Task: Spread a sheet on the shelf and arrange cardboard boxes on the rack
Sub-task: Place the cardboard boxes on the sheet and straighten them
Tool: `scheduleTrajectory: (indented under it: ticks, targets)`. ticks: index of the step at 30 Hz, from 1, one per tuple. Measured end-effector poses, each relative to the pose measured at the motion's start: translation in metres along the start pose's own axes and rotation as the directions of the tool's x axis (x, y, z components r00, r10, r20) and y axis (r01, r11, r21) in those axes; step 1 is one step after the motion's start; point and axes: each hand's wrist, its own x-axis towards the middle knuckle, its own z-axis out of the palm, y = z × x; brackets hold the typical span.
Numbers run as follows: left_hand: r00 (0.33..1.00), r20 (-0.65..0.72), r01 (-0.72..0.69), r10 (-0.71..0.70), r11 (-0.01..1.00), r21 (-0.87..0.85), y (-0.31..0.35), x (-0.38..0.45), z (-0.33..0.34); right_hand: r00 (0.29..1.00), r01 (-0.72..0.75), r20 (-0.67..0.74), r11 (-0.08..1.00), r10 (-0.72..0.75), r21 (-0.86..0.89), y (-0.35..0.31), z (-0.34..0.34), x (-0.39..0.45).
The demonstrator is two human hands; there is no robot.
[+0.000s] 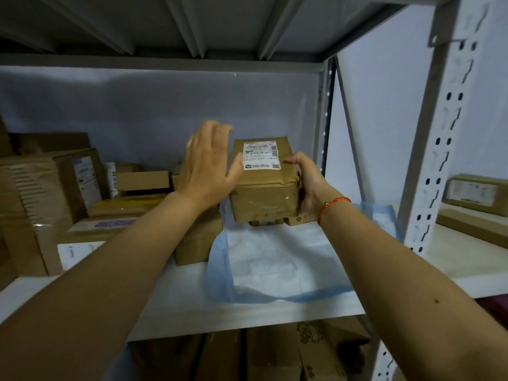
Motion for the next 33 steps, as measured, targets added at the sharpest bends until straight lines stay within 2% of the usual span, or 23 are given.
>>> scheduleTrajectory:
  ticks: [3,11,17,23,27,30,33]
  targets:
    - [0.995,-0.015,0.103,-0.103,0.995,-0.002,0.003,0.002,-0.001,0.990,-0.110,-0.094,0.994,0.108,-0.015,0.006,-0.027,-0.007]
    - [0.978,0.037,0.202,-0.204,0.978,0.045,0.011,-0.008,0.006,0.945,-0.302,-0.175,0.942,0.276,-0.146,0.019,-0.063,-0.030]
    - [0.967,0.061,0.243,-0.247,0.968,0.070,0.010,-0.017,0.000,0.932,-0.325,-0.198,0.942,0.305,-0.079,0.033,-0.065,-0.031]
    - [0.939,0.145,0.290,-0.313,0.943,0.162,-0.006,-0.025,-0.009,0.943,-0.286,-0.193,0.957,0.272,-0.053,0.035,-0.058,-0.027]
    - [0.880,0.182,0.388,-0.439,0.884,0.261,-0.015,-0.026,-0.012,0.923,-0.331,-0.273,0.922,0.273,-0.199,0.027,-0.059,-0.026]
    - [0.783,0.231,0.488,-0.577,0.801,0.346,-0.032,-0.023,-0.010,0.921,-0.312,-0.352,0.857,0.167,-0.409,0.010,-0.062,-0.026]
    - [0.689,0.292,0.546,-0.663,0.740,0.393,-0.049,-0.021,-0.004,0.945,-0.194,-0.326,0.858,0.033,-0.476,-0.011,-0.053,-0.022]
